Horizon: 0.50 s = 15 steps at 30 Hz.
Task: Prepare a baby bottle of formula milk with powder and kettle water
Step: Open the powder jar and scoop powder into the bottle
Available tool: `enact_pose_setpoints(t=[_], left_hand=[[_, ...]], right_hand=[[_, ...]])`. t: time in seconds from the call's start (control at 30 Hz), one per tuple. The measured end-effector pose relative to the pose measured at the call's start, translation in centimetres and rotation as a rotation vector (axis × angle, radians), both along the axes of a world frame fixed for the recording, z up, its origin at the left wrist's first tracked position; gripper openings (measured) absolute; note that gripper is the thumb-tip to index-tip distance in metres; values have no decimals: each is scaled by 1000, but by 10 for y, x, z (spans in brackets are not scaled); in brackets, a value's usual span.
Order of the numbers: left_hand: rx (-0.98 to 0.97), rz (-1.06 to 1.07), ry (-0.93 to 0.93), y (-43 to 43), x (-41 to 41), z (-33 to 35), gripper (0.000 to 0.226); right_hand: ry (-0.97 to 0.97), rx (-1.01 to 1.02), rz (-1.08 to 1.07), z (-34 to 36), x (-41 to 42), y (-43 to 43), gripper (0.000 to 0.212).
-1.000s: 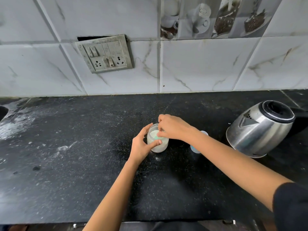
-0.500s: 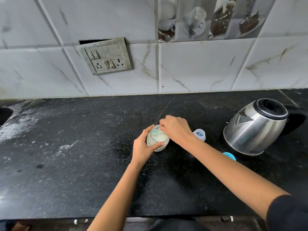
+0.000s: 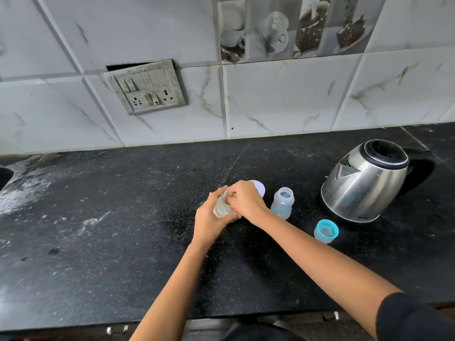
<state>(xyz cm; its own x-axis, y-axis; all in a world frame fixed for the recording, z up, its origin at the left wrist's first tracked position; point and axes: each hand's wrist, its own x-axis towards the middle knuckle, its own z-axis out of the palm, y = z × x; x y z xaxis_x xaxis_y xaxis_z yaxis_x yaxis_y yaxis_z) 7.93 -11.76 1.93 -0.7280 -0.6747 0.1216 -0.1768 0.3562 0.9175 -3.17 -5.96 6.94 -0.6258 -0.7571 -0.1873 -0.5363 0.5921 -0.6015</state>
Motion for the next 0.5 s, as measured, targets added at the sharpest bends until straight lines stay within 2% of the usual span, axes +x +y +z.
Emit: enact_pose_setpoints(t=[0.07,0.3,0.5], left_hand=[[-1,9,-4,0,0,-1,80],[5,52,-5,-3,1,-3,78],[13,73,14,-5,0,-6,73]], right_hand=[[-123,-39,-53,-1,-6,4,19],[-279,-185,-149,7,-33,23,7],[-286,-172,-206,7,-39,23,11]])
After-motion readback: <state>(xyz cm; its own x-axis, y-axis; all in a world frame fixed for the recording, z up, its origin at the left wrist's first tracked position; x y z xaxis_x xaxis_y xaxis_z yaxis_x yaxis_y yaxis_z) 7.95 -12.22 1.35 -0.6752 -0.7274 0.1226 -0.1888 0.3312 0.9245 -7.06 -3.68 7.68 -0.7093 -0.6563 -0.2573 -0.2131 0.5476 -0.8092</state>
